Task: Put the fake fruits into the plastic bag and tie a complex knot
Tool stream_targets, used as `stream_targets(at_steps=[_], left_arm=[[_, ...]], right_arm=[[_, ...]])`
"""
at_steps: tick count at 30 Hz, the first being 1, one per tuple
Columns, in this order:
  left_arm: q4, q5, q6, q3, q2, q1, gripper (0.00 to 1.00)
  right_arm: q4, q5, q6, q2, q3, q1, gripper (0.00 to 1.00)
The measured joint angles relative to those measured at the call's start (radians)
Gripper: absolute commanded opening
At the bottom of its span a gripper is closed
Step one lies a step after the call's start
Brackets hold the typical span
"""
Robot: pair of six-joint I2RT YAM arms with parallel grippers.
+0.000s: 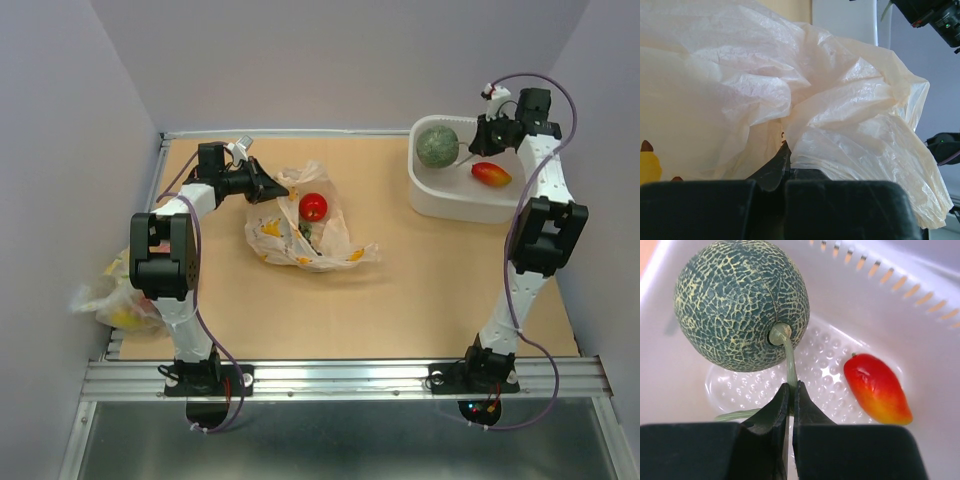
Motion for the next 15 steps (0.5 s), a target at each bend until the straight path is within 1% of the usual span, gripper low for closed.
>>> stream_targets(at_steps=[4,9,13,15], left_arm=[[0.000,0.000,0.002,0.000,0.000,0.000,0.00],[0.000,0.000,0.004,0.000,0.000,0.000,0.00],[0.000,0.001,0.007,0.000,0.000,0.000,0.00],[0.000,0.003,0.008,0.000,0.000,0.000,0.00]], right_arm=[[0.002,-0.023,0.027,-0.009,0.050,0.000,0.01],[-0.002,-0.064,0.054,-0.062,0.051,0.000,0.01],[-0.006,-0.107,0.079,-0.163,0.044,0.001,0.00],[0.006,-0.123,0.084,-0.245,0.003,0.009,0.00]])
